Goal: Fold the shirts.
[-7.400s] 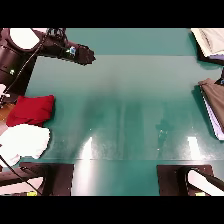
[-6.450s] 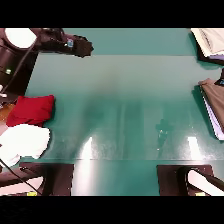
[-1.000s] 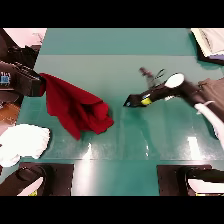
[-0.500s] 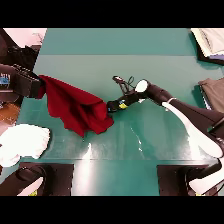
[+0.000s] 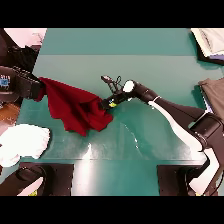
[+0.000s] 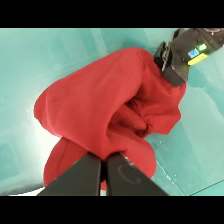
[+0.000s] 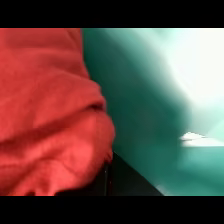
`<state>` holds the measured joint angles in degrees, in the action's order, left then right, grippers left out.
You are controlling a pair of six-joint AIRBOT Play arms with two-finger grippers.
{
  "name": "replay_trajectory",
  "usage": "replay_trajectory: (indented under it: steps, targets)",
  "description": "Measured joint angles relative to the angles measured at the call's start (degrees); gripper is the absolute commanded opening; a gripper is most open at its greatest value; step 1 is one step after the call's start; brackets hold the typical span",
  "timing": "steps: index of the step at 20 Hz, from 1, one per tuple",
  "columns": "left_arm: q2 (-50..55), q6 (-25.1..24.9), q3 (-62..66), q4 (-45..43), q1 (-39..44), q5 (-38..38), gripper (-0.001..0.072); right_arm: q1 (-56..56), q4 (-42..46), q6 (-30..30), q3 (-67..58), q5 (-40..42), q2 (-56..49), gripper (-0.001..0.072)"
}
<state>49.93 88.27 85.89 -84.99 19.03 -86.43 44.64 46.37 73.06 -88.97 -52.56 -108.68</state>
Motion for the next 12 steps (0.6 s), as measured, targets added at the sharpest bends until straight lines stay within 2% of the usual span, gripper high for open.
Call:
replay_trajectory:
  steps: [3, 7, 12]
  targets:
    - [-0.13, -0.02, 1.09, -0.02, 0.0, 0.57, 0.0024, -3.43, 7.34, 3.5, -0.44, -0.07, 4.04, 0.0016]
    - [-0.17, -0.07, 6.54, 0.09, 0.0, 5.18, 0.0024, -12.48, 20.33, 8.39, -0.66, -1.9, 14.84, 0.0016]
    - [-0.15, -0.2, 13.7, 1.84, 0.04, 12.46, 0.0024, -25.07, 25.99, 10.29, -0.7, -1.55, 31.04, 0.0016]
